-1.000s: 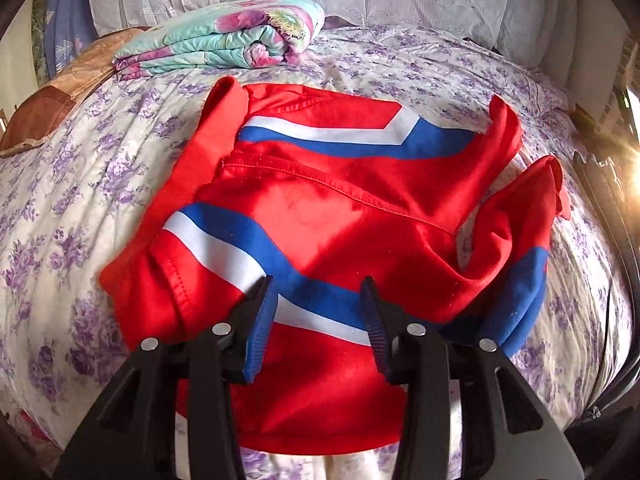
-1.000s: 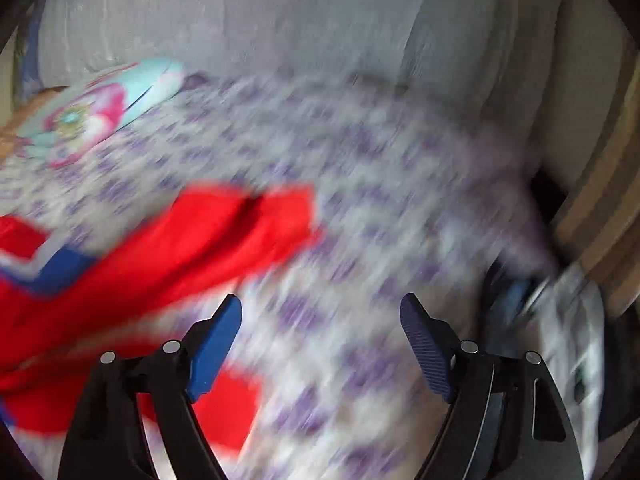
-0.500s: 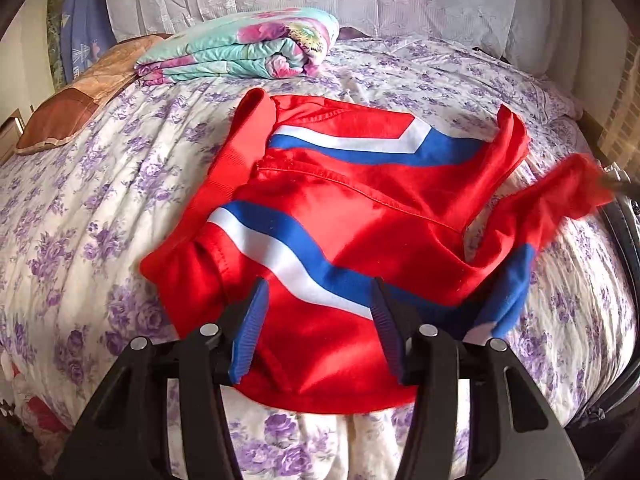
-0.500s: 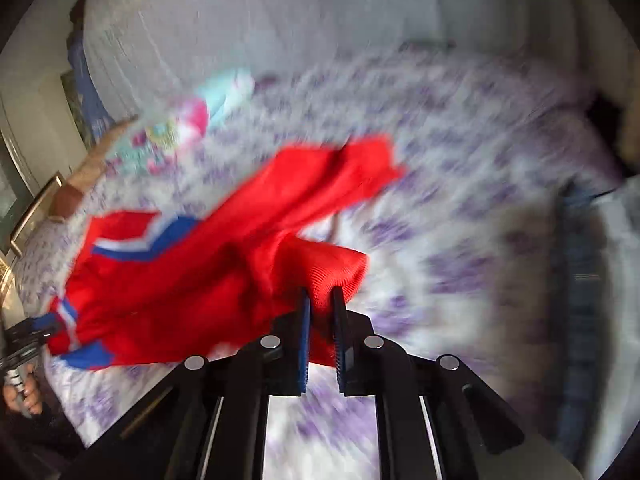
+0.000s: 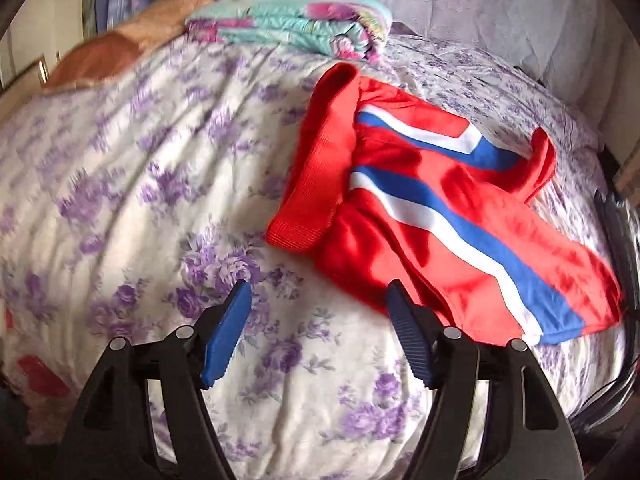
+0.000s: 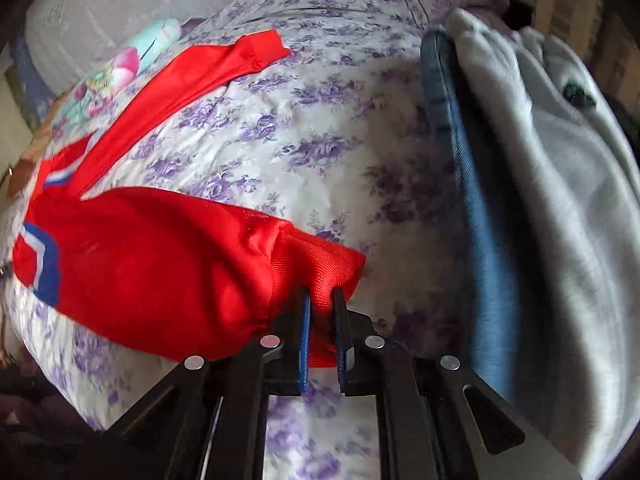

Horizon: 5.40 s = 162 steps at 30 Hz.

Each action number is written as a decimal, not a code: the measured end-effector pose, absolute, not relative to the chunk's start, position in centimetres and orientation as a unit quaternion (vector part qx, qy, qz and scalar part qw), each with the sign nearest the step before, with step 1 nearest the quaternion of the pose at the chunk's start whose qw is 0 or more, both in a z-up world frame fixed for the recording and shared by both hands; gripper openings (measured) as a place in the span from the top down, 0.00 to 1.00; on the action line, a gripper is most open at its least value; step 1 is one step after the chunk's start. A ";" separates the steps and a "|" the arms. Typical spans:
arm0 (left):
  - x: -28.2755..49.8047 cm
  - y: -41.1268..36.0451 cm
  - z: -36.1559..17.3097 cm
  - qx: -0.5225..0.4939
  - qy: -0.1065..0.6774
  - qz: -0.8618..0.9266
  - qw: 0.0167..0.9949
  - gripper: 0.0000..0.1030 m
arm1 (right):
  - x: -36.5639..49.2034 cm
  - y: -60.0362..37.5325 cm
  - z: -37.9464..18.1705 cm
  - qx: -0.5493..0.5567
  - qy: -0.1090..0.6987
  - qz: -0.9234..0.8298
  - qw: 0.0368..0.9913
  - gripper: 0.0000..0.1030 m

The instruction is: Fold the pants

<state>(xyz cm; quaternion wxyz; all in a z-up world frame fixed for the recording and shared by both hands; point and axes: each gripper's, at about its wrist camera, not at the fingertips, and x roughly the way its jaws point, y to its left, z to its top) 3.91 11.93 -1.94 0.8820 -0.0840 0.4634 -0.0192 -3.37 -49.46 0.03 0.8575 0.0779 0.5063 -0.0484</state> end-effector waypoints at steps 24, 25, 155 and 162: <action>4.3 14.7 -2.7 -0.154 0.479 0.036 0.864 0.53 | -1.8 -46.9 1.4 0.022 0.491 -0.083 0.867 0.32; 3.8 14.9 -2.3 -0.149 0.475 0.039 0.867 0.45 | -1.8 -47.2 2.3 0.027 0.477 -0.085 0.874 0.32; 5.4 14.3 -3.2 -0.123 0.471 0.031 0.873 0.67 | -5.4 -43.3 1.2 0.047 0.458 -0.118 0.880 0.46; 5.6 18.6 2.4 -0.091 0.421 0.089 0.898 0.15 | -0.1 -38.3 10.8 -0.010 0.351 0.002 0.936 0.27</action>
